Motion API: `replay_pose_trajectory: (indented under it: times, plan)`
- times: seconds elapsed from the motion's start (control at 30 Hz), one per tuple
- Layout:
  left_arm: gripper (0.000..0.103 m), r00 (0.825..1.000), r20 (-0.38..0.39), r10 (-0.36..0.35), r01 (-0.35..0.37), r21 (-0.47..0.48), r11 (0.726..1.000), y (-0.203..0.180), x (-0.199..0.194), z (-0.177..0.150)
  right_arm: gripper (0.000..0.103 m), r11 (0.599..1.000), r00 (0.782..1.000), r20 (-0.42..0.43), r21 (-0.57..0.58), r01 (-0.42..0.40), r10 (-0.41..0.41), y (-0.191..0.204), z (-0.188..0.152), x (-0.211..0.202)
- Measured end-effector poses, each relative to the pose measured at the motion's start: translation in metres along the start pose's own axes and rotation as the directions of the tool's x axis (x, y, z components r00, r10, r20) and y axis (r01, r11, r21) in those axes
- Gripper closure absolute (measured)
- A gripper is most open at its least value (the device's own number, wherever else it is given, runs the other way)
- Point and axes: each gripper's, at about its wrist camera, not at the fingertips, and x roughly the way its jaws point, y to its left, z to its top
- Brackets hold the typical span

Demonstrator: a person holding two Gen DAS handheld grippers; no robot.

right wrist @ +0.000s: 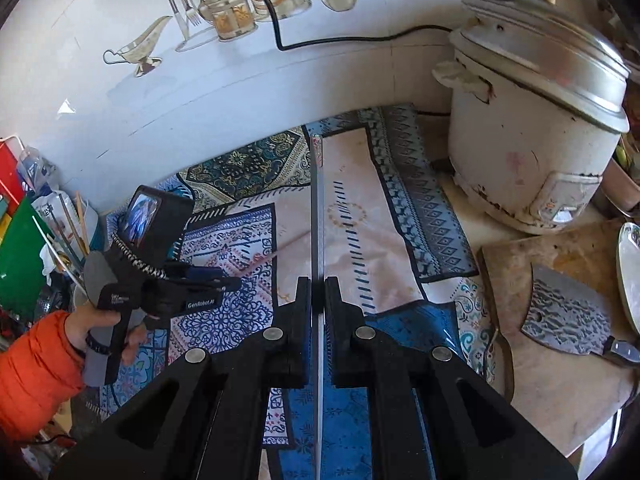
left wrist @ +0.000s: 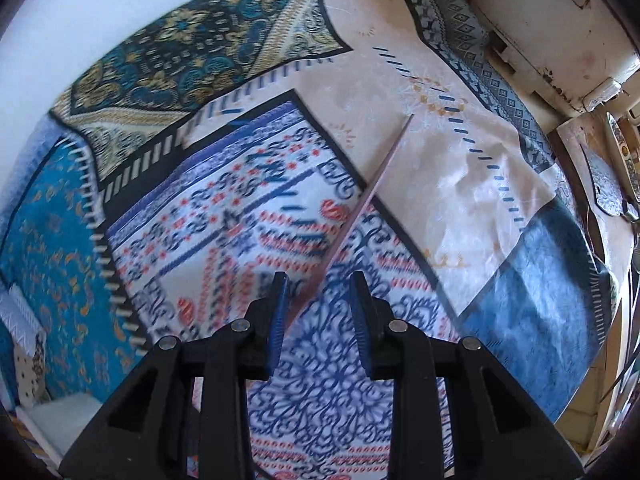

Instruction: Organize utensils

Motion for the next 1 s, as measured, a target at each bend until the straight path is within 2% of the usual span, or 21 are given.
replay_pose_trajectory:
  times: [0.23, 0.33, 0.4, 0.53, 0.73, 0.87, 1.0]
  plan:
    - [0.074, 0.999, 0.013, 0.047, -0.047, 0.027, 0.999, -0.02, 0.009, 0.025, 0.097, 1.0, 1.0, -0.004, 0.021, -0.009, 0.009, -0.013, -0.005, 0.0]
    - [0.081, 0.998, 0.011, 0.068, -0.068, 0.023, 0.997, -0.023, 0.01, 0.033, 0.097, 1.0, 1.0, 0.002, 0.025, -0.013, 0.013, -0.015, -0.004, -0.002]
    - [0.093, 0.998, 0.01, 0.062, -0.062, 0.005, 0.998, -0.021, 0.01, 0.035, 0.097, 0.999, 1.0, 0.003, 0.028, -0.017, 0.017, -0.015, -0.003, -0.001]
    - [0.096, 1.0, 0.005, 0.014, -0.013, -0.036, 0.999, -0.013, 0.009, 0.035, 0.097, 1.0, 1.0, 0.008, 0.021, -0.023, 0.023, -0.012, -0.003, -0.001]
    - [0.1, 1.0, -0.001, 0.007, -0.007, -0.06, 0.998, -0.009, -0.002, 0.009, 0.097, 0.999, 0.999, 0.017, -0.002, -0.036, 0.036, 0.0, -0.002, -0.003]
    - [0.1, 0.999, 0.041, 0.0, 0.003, -0.082, 0.997, -0.006, -0.023, -0.014, 0.097, 0.999, 0.999, 0.026, -0.024, -0.046, 0.047, 0.011, 0.0, -0.003]
    - [0.1, 0.993, 0.119, 0.006, 0.006, -0.097, 0.995, -0.006, -0.06, -0.041, 0.097, 0.997, 0.997, 0.036, -0.049, -0.061, 0.063, 0.025, 0.004, -0.004]
